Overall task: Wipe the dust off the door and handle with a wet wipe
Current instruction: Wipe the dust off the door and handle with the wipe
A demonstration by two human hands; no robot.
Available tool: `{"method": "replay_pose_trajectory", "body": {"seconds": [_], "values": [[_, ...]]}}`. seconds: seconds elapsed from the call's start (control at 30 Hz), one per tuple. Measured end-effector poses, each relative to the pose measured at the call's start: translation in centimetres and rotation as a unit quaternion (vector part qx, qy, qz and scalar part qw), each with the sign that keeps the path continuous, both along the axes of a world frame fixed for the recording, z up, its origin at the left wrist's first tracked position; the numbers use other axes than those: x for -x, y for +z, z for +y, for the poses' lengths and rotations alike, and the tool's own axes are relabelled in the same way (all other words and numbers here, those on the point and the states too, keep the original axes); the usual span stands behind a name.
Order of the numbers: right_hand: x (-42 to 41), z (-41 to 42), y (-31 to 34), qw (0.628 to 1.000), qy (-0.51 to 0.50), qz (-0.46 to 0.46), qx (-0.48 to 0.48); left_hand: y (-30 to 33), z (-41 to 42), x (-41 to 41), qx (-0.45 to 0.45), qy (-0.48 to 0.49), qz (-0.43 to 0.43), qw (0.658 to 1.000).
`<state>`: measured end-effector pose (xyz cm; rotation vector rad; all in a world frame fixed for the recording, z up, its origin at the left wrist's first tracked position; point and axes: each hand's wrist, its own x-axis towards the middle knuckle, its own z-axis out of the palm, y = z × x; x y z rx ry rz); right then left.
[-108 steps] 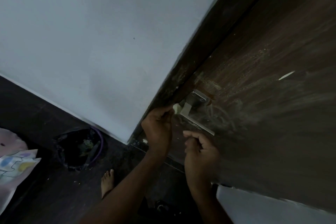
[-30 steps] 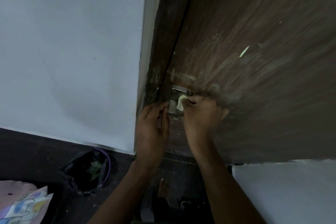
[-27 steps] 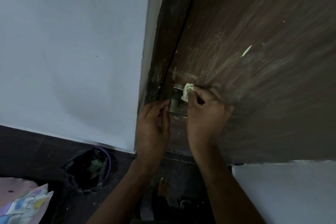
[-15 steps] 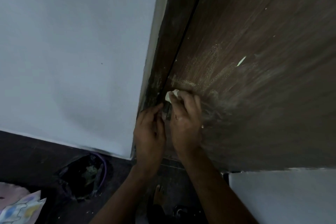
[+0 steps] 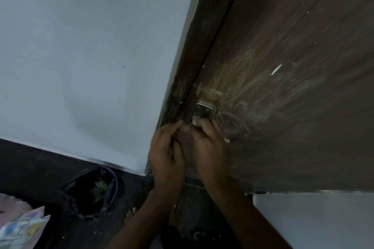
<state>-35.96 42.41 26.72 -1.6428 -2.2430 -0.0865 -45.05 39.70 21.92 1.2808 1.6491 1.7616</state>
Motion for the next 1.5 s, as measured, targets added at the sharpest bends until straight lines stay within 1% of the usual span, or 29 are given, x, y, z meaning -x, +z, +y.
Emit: {"method": "replay_pose_trajectory", "body": {"seconds": [0.07,0.17,0.23,0.3,0.4,0.43,0.5,0.53,0.63,0.67,0.73,0.77,0.8,0.83,0.87,0.97,1.07,1.13,1.3,1.37,1.43,1.5], "values": [[-0.1,-0.1,-0.5,0.999,0.014,0.021,-0.021,0.1,0.0,-0.1,0.000,-0.005,-0.004,1.000],[1.4,0.9,-1.0,0.997,-0.013,0.053,-0.048,0.2,-0.3,-0.5,0.002,-0.004,-0.016,1.000],[2.4,1.4,-1.1,0.997,-0.028,0.052,-0.041,0.1,-0.3,-0.3,0.020,0.003,-0.027,0.999],[2.4,1.1,-2.0,0.999,-0.017,0.043,-0.029,-0.1,-0.3,-0.2,0.046,-0.005,-0.027,0.999],[1.7,0.0,-3.3,0.997,-0.011,0.077,-0.016,-0.2,-0.5,0.2,0.083,-0.030,-0.015,0.996],[1.5,-0.2,-3.6,0.997,-0.003,0.073,-0.022,-0.2,-0.4,0.5,0.090,-0.040,-0.014,0.995],[1.3,-0.7,-3.8,0.998,0.015,0.036,-0.047,-0.3,-0.3,0.8,0.100,-0.060,-0.010,0.993],[1.2,-0.6,-3.9,0.997,0.019,0.053,-0.056,-0.3,-0.1,1.0,0.105,-0.070,-0.001,0.992],[1.5,-0.3,-3.6,0.977,0.006,0.210,-0.037,-0.1,0.3,1.1,0.114,-0.099,0.012,0.988],[1.4,-0.4,-3.5,0.974,-0.003,0.219,-0.051,0.0,0.4,1.1,0.115,-0.107,0.009,0.988],[0.8,-1.1,-3.3,0.972,-0.005,0.233,-0.025,0.2,0.4,1.1,0.109,-0.113,0.009,0.988],[0.1,-1.6,-3.1,0.975,-0.010,0.220,-0.019,0.2,0.4,1.2,0.105,-0.111,0.013,0.988],[-0.8,-2.0,-3.1,0.986,-0.014,0.163,-0.042,0.2,0.3,1.2,0.102,-0.107,0.017,0.989],[-1.7,-2.0,-3.1,0.989,-0.020,0.127,-0.069,0.2,0.3,1.3,0.101,-0.102,0.021,0.989],[-2.5,-2.1,-3.0,0.989,-0.028,0.116,-0.086,0.2,0.3,1.3,0.101,-0.098,0.022,0.990],[-2.1,-1.9,-3.0,0.987,-0.050,0.122,-0.093,0.5,0.0,1.3,0.087,-0.088,0.009,0.992],[0.4,-1.3,-3.3,0.989,-0.009,0.134,-0.055,0.6,0.0,1.2,0.083,-0.060,-0.009,0.995],[1.0,-0.9,-3.5,0.991,0.011,0.124,-0.053,0.4,0.1,1.1,0.091,-0.053,-0.017,0.994],[-2.6,-1.9,-3.5,0.988,-0.007,0.124,-0.088,-0.1,0.0,1.4,0.089,-0.068,0.012,0.994],[-4.8,-2.4,-3.7,0.988,-0.033,0.103,-0.114,-0.2,0.0,1.5,0.088,-0.071,0.011,0.994],[-6.0,-2.7,-3.7,0.989,-0.055,0.084,-0.112,-0.2,0.0,1.6,0.093,-0.078,0.006,0.993],[-5.9,-2.8,-3.6,0.987,-0.059,0.090,-0.118,-0.1,0.0,1.4,0.097,-0.094,0.019,0.991]]}}
